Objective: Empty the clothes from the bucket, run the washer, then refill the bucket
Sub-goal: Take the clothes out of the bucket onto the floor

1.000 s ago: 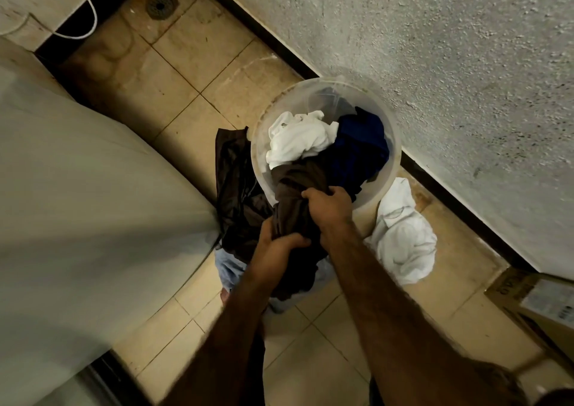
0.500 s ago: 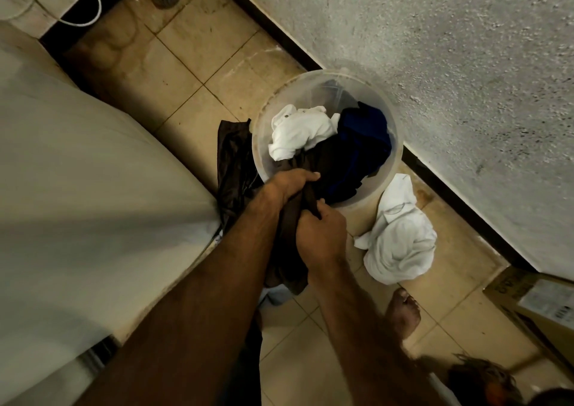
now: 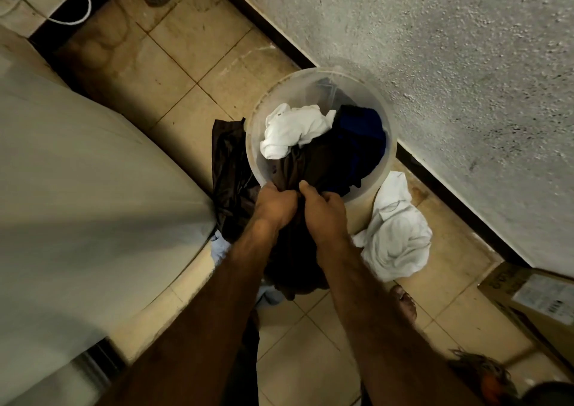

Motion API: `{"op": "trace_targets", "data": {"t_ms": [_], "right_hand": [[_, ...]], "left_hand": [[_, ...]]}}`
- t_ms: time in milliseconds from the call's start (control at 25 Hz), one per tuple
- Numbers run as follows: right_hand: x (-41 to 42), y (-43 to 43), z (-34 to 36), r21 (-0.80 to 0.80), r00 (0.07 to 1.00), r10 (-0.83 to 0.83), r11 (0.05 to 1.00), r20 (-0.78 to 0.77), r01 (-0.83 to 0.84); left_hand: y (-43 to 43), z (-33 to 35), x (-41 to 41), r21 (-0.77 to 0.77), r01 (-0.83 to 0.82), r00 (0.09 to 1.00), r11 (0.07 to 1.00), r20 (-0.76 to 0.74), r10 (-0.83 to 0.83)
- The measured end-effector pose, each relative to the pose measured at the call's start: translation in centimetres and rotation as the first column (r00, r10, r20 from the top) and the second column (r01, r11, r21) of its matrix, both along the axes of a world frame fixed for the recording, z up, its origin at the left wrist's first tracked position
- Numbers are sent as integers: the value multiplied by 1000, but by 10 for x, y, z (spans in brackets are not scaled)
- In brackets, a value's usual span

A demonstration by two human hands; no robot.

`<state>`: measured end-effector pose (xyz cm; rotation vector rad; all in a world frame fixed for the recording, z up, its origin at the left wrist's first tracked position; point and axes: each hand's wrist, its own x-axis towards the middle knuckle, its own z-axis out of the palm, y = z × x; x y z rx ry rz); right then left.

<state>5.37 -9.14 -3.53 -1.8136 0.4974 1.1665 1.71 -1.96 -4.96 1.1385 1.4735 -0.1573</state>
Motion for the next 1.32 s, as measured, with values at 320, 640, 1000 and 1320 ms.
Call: {"op": "trace_targets", "data": {"t_ms": [320,640,1000,1320], "right_hand": [[17,36,-21,85,998,-39,995,-56,43],[24,39,-52,-2,938,178,982,-298,-187],[16,23,-7,12,977,-166,986,-131,169],[-13,15,15,71,948,-256,959,-188,273]], "left_hand": [[-25,35,-40,243,379,911,893,74,-406],[-69,75,-74,373,541,828,754,-79,-555],[3,64,-41,-130,103,994,986,55,-97],[41,49,-8,-294,-84,976,952,168,138]]}}
